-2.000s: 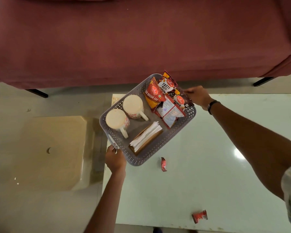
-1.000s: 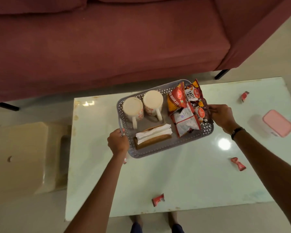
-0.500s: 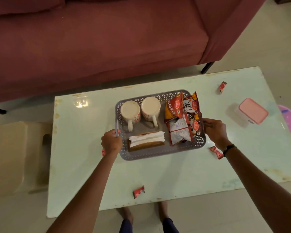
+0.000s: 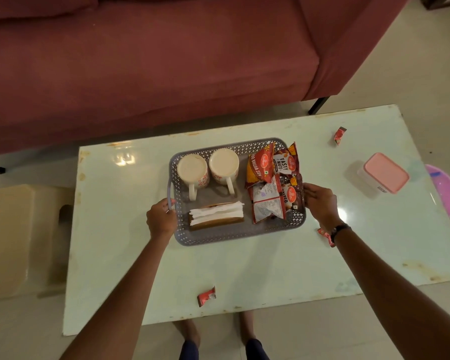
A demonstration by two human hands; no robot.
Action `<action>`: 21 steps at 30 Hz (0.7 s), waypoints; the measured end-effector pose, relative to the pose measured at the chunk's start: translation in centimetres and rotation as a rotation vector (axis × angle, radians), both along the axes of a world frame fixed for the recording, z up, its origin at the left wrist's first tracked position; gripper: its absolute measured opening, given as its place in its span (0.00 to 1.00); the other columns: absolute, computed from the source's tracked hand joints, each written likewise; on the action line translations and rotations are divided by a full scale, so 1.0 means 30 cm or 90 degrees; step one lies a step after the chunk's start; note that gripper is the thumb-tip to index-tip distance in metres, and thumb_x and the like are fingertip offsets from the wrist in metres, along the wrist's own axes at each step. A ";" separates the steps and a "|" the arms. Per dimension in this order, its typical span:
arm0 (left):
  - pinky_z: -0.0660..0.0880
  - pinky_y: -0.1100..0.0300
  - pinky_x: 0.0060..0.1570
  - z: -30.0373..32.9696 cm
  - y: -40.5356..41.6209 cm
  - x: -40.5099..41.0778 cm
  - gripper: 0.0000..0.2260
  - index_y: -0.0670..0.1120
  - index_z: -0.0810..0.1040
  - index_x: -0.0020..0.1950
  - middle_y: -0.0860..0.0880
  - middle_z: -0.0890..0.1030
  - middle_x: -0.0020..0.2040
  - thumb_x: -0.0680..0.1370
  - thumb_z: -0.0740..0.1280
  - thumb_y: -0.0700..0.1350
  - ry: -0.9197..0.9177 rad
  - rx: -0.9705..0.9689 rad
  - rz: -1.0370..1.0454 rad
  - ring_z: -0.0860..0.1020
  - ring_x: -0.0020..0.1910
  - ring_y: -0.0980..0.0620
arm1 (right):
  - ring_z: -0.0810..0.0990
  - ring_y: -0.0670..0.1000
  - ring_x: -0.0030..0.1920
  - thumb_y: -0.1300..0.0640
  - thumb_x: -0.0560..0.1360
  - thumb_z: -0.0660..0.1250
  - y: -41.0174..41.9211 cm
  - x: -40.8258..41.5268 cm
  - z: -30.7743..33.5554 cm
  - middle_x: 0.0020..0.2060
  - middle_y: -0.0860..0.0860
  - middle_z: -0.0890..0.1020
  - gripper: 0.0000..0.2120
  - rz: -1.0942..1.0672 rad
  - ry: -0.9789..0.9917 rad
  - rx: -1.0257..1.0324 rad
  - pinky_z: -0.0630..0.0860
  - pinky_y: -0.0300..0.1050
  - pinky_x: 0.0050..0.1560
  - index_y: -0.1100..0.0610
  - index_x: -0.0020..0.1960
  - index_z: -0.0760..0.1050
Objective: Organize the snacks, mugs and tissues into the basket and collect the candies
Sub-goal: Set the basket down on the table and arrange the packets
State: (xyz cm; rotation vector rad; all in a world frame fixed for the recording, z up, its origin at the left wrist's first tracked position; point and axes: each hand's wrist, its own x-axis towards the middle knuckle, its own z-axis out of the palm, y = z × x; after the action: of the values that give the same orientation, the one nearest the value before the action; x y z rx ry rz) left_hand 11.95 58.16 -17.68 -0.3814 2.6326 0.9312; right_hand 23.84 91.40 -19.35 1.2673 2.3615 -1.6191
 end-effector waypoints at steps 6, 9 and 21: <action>0.74 0.47 0.59 0.005 -0.011 0.009 0.16 0.41 0.74 0.64 0.39 0.79 0.61 0.76 0.62 0.36 -0.054 0.004 -0.050 0.76 0.59 0.37 | 0.83 0.56 0.48 0.68 0.76 0.62 -0.008 0.002 0.024 0.51 0.59 0.84 0.13 0.008 0.005 0.000 0.80 0.57 0.54 0.62 0.57 0.79; 0.70 0.44 0.64 0.038 -0.008 0.049 0.21 0.40 0.67 0.68 0.38 0.74 0.66 0.76 0.64 0.37 -0.025 0.003 -0.042 0.72 0.64 0.37 | 0.81 0.52 0.49 0.67 0.76 0.63 -0.017 0.006 0.056 0.52 0.57 0.83 0.12 0.052 -0.009 0.053 0.77 0.45 0.54 0.62 0.56 0.79; 0.72 0.69 0.47 0.246 0.413 0.250 0.11 0.41 0.73 0.58 0.46 0.79 0.54 0.76 0.61 0.34 0.083 0.301 -0.201 0.78 0.49 0.52 | 0.82 0.54 0.49 0.69 0.76 0.63 0.029 0.181 0.122 0.53 0.58 0.82 0.12 -0.040 0.090 0.166 0.73 0.25 0.45 0.61 0.58 0.75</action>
State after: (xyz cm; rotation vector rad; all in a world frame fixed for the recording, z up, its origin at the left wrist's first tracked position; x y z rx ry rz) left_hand 19.45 70.55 -10.30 0.2088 2.3718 1.4458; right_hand 29.27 92.27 -15.70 1.3187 2.7196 -1.5016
